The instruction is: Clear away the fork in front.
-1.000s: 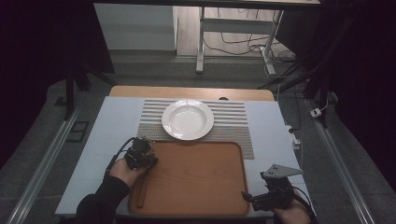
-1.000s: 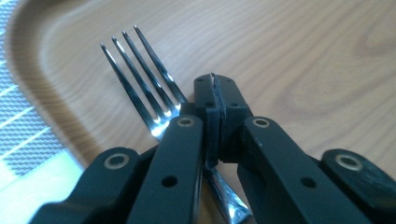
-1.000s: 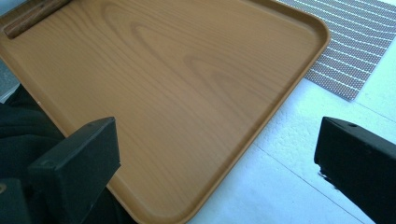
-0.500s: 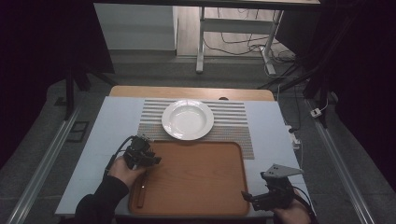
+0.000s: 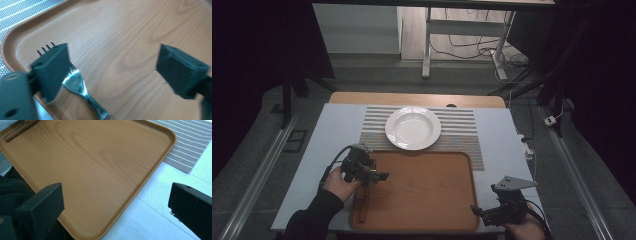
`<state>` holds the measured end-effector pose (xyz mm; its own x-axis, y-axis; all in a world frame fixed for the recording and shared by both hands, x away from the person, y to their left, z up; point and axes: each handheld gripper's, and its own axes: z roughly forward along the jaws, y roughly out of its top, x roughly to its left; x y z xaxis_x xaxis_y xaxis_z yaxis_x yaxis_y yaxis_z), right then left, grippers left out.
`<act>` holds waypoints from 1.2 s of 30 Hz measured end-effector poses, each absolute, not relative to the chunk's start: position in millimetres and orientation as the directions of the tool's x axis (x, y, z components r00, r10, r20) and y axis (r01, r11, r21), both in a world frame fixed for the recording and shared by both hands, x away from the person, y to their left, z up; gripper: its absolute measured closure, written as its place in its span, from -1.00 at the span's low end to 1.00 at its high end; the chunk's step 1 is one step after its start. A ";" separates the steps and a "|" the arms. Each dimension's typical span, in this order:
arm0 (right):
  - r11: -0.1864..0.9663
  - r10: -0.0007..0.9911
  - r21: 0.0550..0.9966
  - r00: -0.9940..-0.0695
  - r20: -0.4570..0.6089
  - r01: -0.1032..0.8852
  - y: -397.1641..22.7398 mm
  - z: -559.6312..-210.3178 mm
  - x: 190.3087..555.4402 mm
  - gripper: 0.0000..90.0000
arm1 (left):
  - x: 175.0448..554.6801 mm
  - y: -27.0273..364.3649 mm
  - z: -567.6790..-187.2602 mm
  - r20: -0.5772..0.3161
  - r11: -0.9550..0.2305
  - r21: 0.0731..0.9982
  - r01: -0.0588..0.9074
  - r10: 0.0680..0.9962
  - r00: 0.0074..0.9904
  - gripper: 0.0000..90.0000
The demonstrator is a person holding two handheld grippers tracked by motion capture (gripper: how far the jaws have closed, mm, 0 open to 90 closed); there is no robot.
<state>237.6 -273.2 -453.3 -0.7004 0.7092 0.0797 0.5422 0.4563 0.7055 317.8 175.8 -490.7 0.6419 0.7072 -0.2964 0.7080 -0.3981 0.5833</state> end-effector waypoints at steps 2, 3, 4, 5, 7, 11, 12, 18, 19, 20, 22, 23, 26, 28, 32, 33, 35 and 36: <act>0.455 0.709 0.707 -0.701 0.080 0.541 -273.4 -453.2 237.2 -1.00 | 314.6 179.1 -488.8 -0.300 -0.393 0.595 0.701 0.701 0.647 -0.91; 0.455 0.708 0.708 -0.702 0.081 0.540 -273.5 -453.1 237.0 -1.00 | 312.7 180.8 -487.6 -0.302 -0.388 0.601 0.698 0.698 0.649 -0.94; 0.453 0.707 0.709 -0.702 0.082 0.540 -273.5 -453.1 236.8 -1.00 | 311.0 183.2 -486.2 -0.301 -0.390 0.608 0.692 0.694 0.655 -0.96; 0.453 0.708 0.710 -0.701 0.081 0.540 -273.5 -453.2 236.8 -1.00 | 309.2 185.0 -485.1 -0.303 -0.385 0.616 0.687 0.690 0.658 -0.97; 0.452 0.710 0.709 -0.700 0.080 0.541 -273.8 -453.1 236.7 -1.00 | 305.1 188.7 -482.6 -0.301 -0.389 0.622 0.680 0.682 0.666 -1.00; 0.448 0.711 0.710 -0.698 0.085 0.543 -274.4 -453.2 236.8 -1.00 | 294.8 195.7 -478.1 -0.295 -0.393 0.635 0.665 0.672 0.679 -1.00; 0.447 0.712 0.710 -0.697 0.085 0.544 -274.4 -453.2 236.8 -1.00 | 292.3 197.3 -477.0 -0.294 -0.391 0.637 0.665 0.674 0.678 -1.00; 0.447 0.712 0.708 -0.697 0.088 0.546 -274.4 -453.4 237.1 -1.00 | 277.4 205.3 -468.8 -0.302 -0.364 0.664 0.654 0.670 0.679 -1.00; 0.447 0.712 0.708 -0.696 0.088 0.547 -274.4 -453.4 237.2 -1.00 | 274.3 206.6 -467.3 -0.306 -0.355 0.670 0.652 0.668 0.678 -1.00; 0.447 0.713 0.708 -0.696 0.088 0.547 -274.5 -453.4 237.3 -1.00 | 272.4 207.4 -466.6 -0.306 -0.350 0.674 0.650 0.669 0.678 -1.00; 0.447 0.713 0.708 -0.695 0.088 0.548 -274.5 -453.4 237.3 -1.00 | 267.5 209.6 -464.9 -0.306 -0.344 0.681 0.647 0.669 0.678 -1.00; 0.447 0.713 0.708 -0.696 0.088 0.547 -274.5 -453.4 237.3 -1.00 | 265.2 210.7 -464.3 -0.305 -0.342 0.683 0.645 0.670 0.677 -1.00; 0.447 0.713 0.707 -0.696 0.088 0.547 -274.4 -453.5 237.3 -1.00 | 258.2 214.8 -463.4 -0.305 -0.333 0.690 0.643 0.672 0.675 -1.00; 0.447 0.713 0.707 -0.695 0.088 0.548 -274.4 -453.5 237.2 -1.00 | 253.8 217.8 -463.1 -0.309 -0.324 0.693 0.644 0.674 0.671 -1.00; 0.446 0.714 0.707 -0.694 0.088 0.549 -274.5 -453.5 237.2 -1.00 | 245.0 224.1 -463.3 -0.317 -0.305 0.699 0.646 0.678 0.663 -1.00; 0.446 0.715 0.706 -0.694 0.088 0.549 -274.5 -453.5 237.2 -1.00 | 242.8 225.8 -463.3 -0.319 -0.300 0.701 0.646 0.679 0.661 -1.00; 0.444 0.717 0.705 -0.691 0.091 0.553 -274.4 -453.5 237.1 -1.00 | 238.0 229.6 -463.5 -0.323 -0.289 0.706 0.647 0.681 0.657 -1.00; 0.444 0.716 0.705 -0.692 0.091 0.553 -274.6 -453.4 237.1 -1.00 | 236.5 230.9 -463.6 -0.325 -0.285 0.707 0.647 0.682 0.655 -1.00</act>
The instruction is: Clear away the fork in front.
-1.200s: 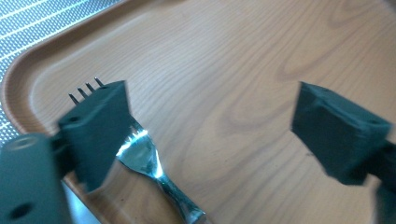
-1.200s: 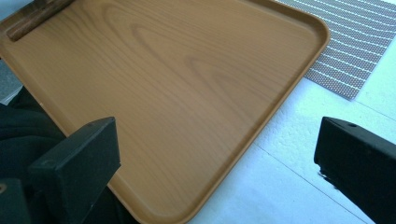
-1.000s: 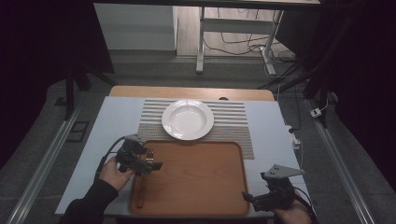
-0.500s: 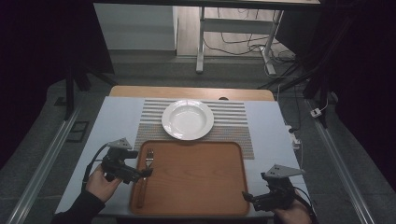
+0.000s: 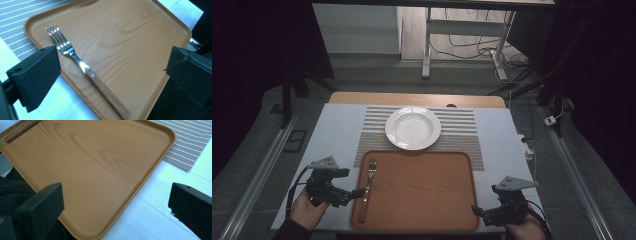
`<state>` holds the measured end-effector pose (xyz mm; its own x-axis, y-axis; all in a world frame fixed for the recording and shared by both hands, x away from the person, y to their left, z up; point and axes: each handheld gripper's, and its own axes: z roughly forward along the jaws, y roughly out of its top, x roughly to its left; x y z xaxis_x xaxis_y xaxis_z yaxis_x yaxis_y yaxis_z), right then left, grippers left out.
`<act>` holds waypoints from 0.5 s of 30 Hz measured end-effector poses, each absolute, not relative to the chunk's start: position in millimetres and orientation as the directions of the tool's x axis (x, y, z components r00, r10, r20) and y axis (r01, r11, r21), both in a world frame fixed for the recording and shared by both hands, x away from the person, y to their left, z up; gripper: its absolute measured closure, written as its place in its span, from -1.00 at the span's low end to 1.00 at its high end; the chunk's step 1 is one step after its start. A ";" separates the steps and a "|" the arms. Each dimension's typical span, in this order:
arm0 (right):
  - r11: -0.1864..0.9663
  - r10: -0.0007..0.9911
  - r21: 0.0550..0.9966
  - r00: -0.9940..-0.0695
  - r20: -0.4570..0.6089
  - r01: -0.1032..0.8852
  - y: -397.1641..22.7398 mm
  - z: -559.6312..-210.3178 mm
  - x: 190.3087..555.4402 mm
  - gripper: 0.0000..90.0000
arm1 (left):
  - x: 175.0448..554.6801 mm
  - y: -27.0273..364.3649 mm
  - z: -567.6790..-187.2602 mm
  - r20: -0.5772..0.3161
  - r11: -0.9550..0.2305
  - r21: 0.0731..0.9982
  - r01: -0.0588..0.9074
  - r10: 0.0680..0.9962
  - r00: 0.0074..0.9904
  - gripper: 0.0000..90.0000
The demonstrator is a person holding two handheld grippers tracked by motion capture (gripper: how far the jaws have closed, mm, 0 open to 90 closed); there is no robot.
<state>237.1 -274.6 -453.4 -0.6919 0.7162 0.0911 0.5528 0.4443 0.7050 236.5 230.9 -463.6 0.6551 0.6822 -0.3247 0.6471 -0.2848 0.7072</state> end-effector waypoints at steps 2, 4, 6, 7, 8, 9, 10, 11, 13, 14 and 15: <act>0.443 0.718 0.706 -0.690 0.091 0.553 -274.6 -453.4 236.9 -1.00 | 232.6 234.4 -463.9 -0.327 -0.279 0.709 0.647 0.684 0.653 -1.00; 0.443 0.718 0.705 -0.690 0.090 0.554 -274.6 -453.5 236.8 -1.00 | 228.8 237.9 -464.5 -0.330 -0.270 0.710 0.650 0.687 0.647 -1.00; 0.444 0.718 0.706 -0.691 0.089 0.552 -274.8 -453.5 236.7 -1.00 | 225.1 241.4 -465.2 -0.331 -0.263 0.711 0.653 0.694 0.639 -1.00; 0.445 0.718 0.706 -0.691 0.088 0.552 -275.0 -453.5 236.8 -1.00 | 223.3 243.3 -465.6 -0.333 -0.260 0.710 0.655 0.696 0.636 -1.00; 0.447 0.720 0.703 -0.689 0.084 0.553 -275.1 -453.3 236.7 -1.00 | 221.5 245.1 -466.0 -0.335 -0.256 0.710 0.657 0.698 0.633 -1.00; 0.447 0.720 0.703 -0.689 0.084 0.553 -275.1 -453.3 236.7 -1.00 | 219.7 247.0 -466.4 -0.337 -0.251 0.710 0.658 0.700 0.630 -1.00; 0.446 0.720 0.703 -0.689 0.085 0.553 -275.2 -453.3 236.6 -1.00 | 217.9 248.9 -466.7 -0.339 -0.247 0.709 0.660 0.702 0.627 -1.00; 0.447 0.720 0.703 -0.688 0.084 0.553 -275.1 -453.4 236.6 -1.00 | 216.1 251.0 -467.0 -0.339 -0.244 0.709 0.661 0.705 0.623 -1.00; 0.447 0.721 0.703 -0.688 0.083 0.554 -275.2 -453.4 236.5 -1.00 | 212.4 255.1 -467.4 -0.339 -0.236 0.710 0.663 0.712 0.615 -1.00; 0.447 0.721 0.702 -0.688 0.084 0.554 -275.3 -453.4 236.4 -1.00 | 210.6 257.3 -467.6 -0.341 -0.229 0.711 0.665 0.714 0.611 -1.00; 0.447 0.721 0.703 -0.688 0.083 0.553 -275.5 -453.5 236.4 -1.00 | 208.7 259.7 -467.8 -0.345 -0.221 0.711 0.667 0.717 0.606 -1.00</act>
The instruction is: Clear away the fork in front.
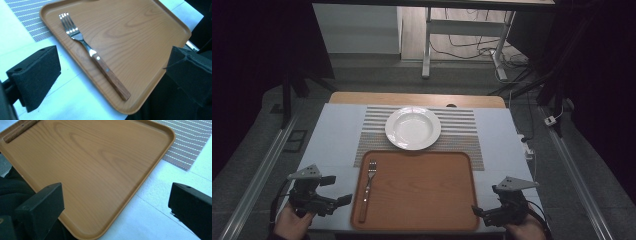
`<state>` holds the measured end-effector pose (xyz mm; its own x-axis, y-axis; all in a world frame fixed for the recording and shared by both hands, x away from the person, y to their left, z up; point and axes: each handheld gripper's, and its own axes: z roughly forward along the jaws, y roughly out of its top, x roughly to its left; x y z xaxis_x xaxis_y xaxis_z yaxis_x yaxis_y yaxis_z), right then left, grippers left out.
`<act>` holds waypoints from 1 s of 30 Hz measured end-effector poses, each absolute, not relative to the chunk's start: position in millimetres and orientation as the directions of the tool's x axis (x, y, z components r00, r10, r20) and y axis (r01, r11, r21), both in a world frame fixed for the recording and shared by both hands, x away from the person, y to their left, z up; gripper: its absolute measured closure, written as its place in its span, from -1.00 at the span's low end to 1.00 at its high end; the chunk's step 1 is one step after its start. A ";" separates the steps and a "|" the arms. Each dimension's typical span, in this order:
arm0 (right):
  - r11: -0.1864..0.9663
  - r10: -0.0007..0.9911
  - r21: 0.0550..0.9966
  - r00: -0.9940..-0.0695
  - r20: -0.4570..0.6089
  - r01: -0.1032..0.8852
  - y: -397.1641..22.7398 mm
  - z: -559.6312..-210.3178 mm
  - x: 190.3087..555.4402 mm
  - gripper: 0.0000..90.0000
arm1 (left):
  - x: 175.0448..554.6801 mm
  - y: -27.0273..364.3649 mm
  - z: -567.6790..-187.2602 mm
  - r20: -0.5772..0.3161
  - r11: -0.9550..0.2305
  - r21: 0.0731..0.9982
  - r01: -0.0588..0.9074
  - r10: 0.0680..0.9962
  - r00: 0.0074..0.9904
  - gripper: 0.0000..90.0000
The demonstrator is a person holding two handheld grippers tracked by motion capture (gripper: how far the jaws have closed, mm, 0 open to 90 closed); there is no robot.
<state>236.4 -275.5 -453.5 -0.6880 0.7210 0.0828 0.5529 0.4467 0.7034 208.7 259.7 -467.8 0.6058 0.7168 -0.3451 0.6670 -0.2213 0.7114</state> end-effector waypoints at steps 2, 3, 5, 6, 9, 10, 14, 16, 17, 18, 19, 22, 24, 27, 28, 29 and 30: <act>0.443 0.721 0.705 -0.687 0.087 0.554 -275.5 -453.7 236.2 -1.00 | 205.0 264.5 -468.4 -0.353 -0.205 0.714 0.670 0.721 0.596 -1.00; 0.442 0.722 0.705 -0.686 0.088 0.555 -275.5 -453.7 236.2 -1.00 | 203.2 266.7 -468.8 -0.356 -0.199 0.714 0.672 0.723 0.592 -1.00; 0.445 0.721 0.704 -0.687 0.085 0.554 -275.6 -453.8 236.1 -1.00 | 199.6 270.8 -469.6 -0.356 -0.190 0.712 0.675 0.732 0.581 -1.00; 0.445 0.721 0.703 -0.688 0.087 0.555 -275.6 -453.7 236.0 -1.00 | 198.1 272.8 -470.2 -0.355 -0.188 0.712 0.677 0.735 0.577 -1.00; 0.444 0.723 0.703 -0.686 0.086 0.555 -275.7 -453.7 235.8 -1.00 | 193.4 278.0 -472.4 -0.353 -0.182 0.706 0.685 0.747 0.563 -1.00; 0.445 0.721 0.702 -0.687 0.087 0.556 -275.7 -453.7 235.9 -1.00 | 192.4 279.0 -473.1 -0.353 -0.182 0.704 0.687 0.749 0.561 -1.00; 0.447 0.721 0.701 -0.688 0.086 0.556 -275.6 -453.8 235.9 -1.00 | 187.4 283.0 -476.2 -0.335 -0.193 0.690 0.697 0.769 0.545 -1.00; 0.442 0.724 0.702 -0.684 0.088 0.558 -275.7 -454.0 235.9 -1.00 | 185.3 284.3 -477.4 -0.324 -0.199 0.682 0.703 0.780 0.535 -1.00; 0.441 0.725 0.702 -0.683 0.089 0.559 -275.8 -454.0 235.9 -1.00 | 184.2 284.9 -478.1 -0.320 -0.202 0.680 0.705 0.784 0.533 -1.00; 0.442 0.724 0.701 -0.684 0.090 0.560 -276.0 -453.9 235.8 -1.00 | 183.2 285.3 -478.8 -0.316 -0.205 0.676 0.708 0.787 0.530 -1.00; 0.443 0.724 0.701 -0.684 0.089 0.560 -276.0 -453.8 235.7 -1.00 | 182.2 285.7 -479.5 -0.309 -0.213 0.671 0.711 0.791 0.528 -1.00; 0.445 0.725 0.698 -0.684 0.088 0.561 -275.6 -453.7 235.3 -1.00 | 179.3 286.7 -482.1 -0.286 -0.232 0.651 0.723 0.808 0.516 -1.00; 0.445 0.725 0.698 -0.684 0.088 0.561 -275.4 -453.8 235.4 -1.00 | 178.1 287.3 -482.9 -0.279 -0.235 0.635 0.736 0.819 0.502 -1.00; 0.447 0.727 0.695 -0.682 0.084 0.563 -275.2 -453.7 235.6 -1.00 | 177.0 288.6 -483.8 -0.279 -0.234 0.617 0.752 0.828 0.487 -1.00; 0.447 0.727 0.695 -0.682 0.084 0.563 -275.2 -453.7 235.7 -1.00 | 177.3 289.0 -484.3 -0.284 -0.228 0.609 0.759 0.831 0.478 -1.00; 0.447 0.727 0.695 -0.682 0.084 0.563 -275.2 -453.8 235.7 -1.00 | 177.8 289.6 -484.6 -0.292 -0.222 0.604 0.766 0.832 0.472 -1.00; 0.447 0.725 0.693 -0.683 0.089 0.565 -275.3 -453.8 236.0 -1.00 | 178.4 290.3 -484.7 -0.299 -0.214 0.603 0.768 0.832 0.467 -1.00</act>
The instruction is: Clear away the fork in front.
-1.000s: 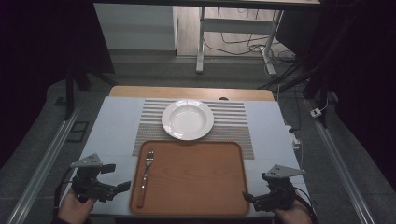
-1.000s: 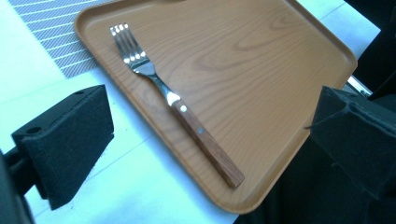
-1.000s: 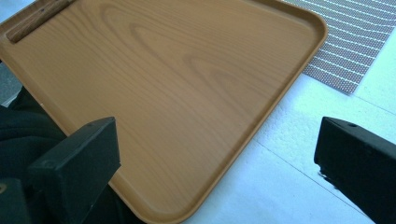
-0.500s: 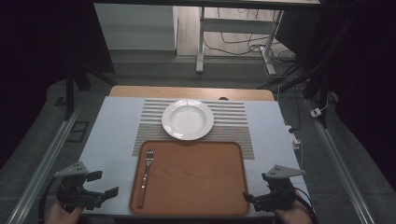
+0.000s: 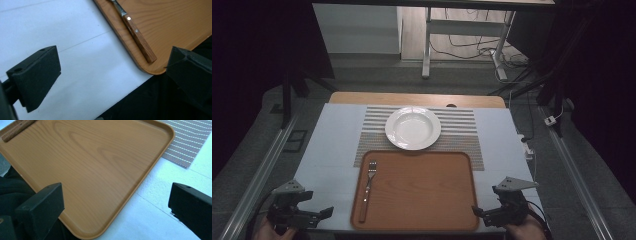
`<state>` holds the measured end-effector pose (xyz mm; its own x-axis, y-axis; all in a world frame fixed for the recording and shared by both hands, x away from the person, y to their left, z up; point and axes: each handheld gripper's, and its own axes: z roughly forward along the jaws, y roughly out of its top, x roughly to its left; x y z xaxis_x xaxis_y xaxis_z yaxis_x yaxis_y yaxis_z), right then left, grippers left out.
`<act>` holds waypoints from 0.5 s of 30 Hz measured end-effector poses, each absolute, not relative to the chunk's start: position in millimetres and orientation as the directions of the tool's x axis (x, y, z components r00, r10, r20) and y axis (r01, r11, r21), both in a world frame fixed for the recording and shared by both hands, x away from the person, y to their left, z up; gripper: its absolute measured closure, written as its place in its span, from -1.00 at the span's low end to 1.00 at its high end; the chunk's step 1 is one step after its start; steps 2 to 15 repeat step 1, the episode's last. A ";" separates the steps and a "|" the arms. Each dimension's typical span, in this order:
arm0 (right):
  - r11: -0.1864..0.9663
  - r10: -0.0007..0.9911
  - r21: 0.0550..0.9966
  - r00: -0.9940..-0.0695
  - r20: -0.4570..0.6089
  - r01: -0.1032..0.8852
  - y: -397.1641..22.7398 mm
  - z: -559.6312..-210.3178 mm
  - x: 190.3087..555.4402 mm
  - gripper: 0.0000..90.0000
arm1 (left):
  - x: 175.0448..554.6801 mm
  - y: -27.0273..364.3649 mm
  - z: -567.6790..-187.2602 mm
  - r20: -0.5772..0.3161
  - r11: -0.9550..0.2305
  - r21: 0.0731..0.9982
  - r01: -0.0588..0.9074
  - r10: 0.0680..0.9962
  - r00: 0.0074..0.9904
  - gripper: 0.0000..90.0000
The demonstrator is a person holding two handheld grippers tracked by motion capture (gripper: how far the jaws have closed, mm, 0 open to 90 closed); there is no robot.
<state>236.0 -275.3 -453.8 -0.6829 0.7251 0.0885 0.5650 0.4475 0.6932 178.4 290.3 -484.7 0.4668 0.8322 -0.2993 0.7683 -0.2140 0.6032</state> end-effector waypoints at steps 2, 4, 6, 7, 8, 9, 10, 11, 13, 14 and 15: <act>0.450 0.725 0.692 -0.683 0.086 0.564 -275.5 -454.1 236.2 -1.00 | 179.0 291.1 -484.6 -0.308 -0.208 0.602 0.771 0.830 0.464 -1.00; 0.450 0.725 0.692 -0.683 0.086 0.564 -275.5 -454.1 236.2 -1.00 | 179.0 291.1 -484.6 -0.308 -0.208 0.602 0.771 0.830 0.464 -1.00; 0.450 0.725 0.692 -0.683 0.086 0.564 -275.5 -454.1 236.2 -1.00 | 179.0 291.1 -484.6 -0.308 -0.208 0.602 0.771 0.830 0.464 -1.00; 0.450 0.725 0.692 -0.683 0.086 0.564 -275.5 -454.1 236.2 -1.00 | 179.0 291.1 -484.6 -0.308 -0.208 0.602 0.771 0.830 0.464 -1.00; 0.450 0.725 0.692 -0.683 0.086 0.564 -275.5 -454.1 236.2 -1.00 | 179.0 291.1 -484.6 -0.308 -0.208 0.602 0.771 0.830 0.464 -1.00; 0.450 0.725 0.692 -0.683 0.086 0.564 -275.5 -454.1 236.2 -1.00 | 179.0 291.1 -484.6 -0.308 -0.208 0.602 0.771 0.830 0.464 -1.00; 0.450 0.725 0.692 -0.683 0.086 0.564 -275.5 -454.1 236.2 -1.00 | 179.0 291.1 -484.6 -0.308 -0.208 0.602 0.771 0.830 0.464 -1.00; 0.450 0.725 0.692 -0.683 0.086 0.564 -275.5 -454.1 236.2 -1.00 | 179.0 291.1 -484.6 -0.308 -0.208 0.602 0.771 0.830 0.464 -1.00; 0.450 0.725 0.692 -0.683 0.086 0.564 -275.5 -454.1 236.2 -1.00 | 179.0 291.1 -484.6 -0.308 -0.208 0.602 0.771 0.830 0.464 -1.00; 0.450 0.725 0.692 -0.683 0.086 0.564 -275.5 -454.1 236.2 -1.00 | 179.0 291.1 -484.6 -0.308 -0.208 0.602 0.771 0.830 0.464 -1.00; 0.450 0.725 0.692 -0.683 0.086 0.564 -275.5 -454.1 236.2 -1.00 | 179.0 291.1 -484.6 -0.308 -0.208 0.602 0.771 0.830 0.464 -1.00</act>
